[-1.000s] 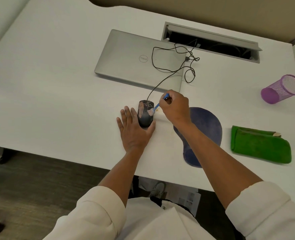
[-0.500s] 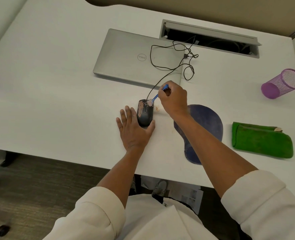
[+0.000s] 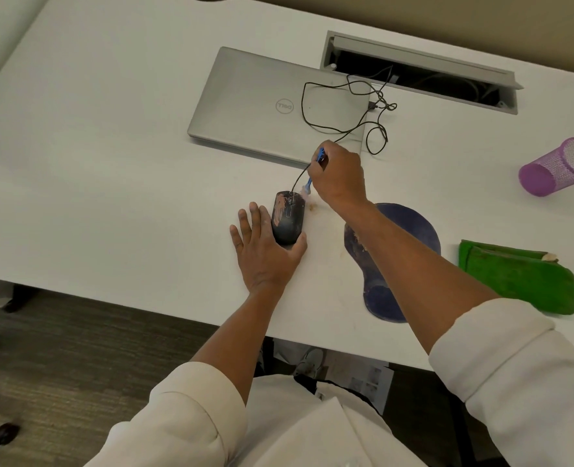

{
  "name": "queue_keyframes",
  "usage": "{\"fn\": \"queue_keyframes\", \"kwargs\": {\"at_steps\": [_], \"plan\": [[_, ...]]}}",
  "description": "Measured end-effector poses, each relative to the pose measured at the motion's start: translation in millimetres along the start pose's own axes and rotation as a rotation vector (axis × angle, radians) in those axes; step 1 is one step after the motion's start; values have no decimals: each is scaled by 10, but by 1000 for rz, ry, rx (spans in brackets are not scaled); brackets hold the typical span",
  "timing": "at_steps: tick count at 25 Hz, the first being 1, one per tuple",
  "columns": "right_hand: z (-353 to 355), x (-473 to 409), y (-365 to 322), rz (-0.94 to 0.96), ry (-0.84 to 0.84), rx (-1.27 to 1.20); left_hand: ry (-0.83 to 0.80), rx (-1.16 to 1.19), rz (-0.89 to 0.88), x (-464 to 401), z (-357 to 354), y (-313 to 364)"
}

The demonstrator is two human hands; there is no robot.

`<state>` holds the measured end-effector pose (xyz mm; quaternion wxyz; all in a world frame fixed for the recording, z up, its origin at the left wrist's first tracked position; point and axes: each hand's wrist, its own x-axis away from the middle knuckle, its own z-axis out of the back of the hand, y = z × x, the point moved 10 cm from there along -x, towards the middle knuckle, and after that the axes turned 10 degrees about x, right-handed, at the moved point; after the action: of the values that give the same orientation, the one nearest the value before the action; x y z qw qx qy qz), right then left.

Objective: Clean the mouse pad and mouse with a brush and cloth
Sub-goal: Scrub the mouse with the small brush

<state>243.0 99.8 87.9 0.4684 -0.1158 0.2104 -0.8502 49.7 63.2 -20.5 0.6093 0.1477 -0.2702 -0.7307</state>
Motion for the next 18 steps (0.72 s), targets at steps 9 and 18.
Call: {"fn": "queue_keyframes", "kwargs": {"at_steps": [9,18], "plan": [[-142,-122,-289,176,-227,77,2,-11,5,3,1,-4],[-152,-146,-279,154,-253,81,1,-5,-4,6,-8,-10]]}}
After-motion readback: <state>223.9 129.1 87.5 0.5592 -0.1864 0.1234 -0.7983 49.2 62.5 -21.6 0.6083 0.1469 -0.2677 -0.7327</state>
